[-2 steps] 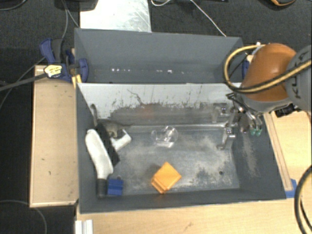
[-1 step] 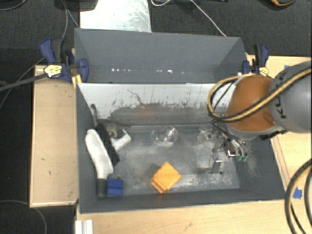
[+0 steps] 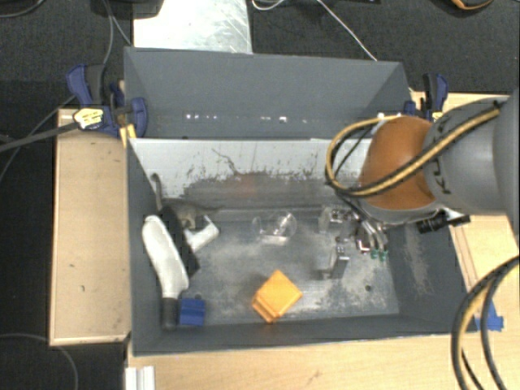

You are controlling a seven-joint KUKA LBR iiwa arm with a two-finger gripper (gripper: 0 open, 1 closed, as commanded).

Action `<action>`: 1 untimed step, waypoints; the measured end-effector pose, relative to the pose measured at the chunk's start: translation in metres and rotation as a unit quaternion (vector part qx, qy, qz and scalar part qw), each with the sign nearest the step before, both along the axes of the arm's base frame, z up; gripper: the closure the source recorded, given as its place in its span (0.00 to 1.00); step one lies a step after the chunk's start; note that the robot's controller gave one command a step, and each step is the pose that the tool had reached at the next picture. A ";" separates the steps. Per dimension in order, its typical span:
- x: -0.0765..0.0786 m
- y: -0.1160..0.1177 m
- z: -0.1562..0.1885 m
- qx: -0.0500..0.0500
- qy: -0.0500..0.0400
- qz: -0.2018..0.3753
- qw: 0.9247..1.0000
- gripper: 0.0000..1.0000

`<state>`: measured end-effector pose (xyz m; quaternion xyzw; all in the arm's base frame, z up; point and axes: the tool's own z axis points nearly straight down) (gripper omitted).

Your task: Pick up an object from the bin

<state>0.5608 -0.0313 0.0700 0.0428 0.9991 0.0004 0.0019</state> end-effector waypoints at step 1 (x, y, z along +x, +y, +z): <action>-0.015 0.036 0.000 0.000 0.000 0.068 0.998 0.00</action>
Offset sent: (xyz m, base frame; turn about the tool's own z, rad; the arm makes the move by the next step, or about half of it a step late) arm -0.0800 0.0595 0.0000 -0.1113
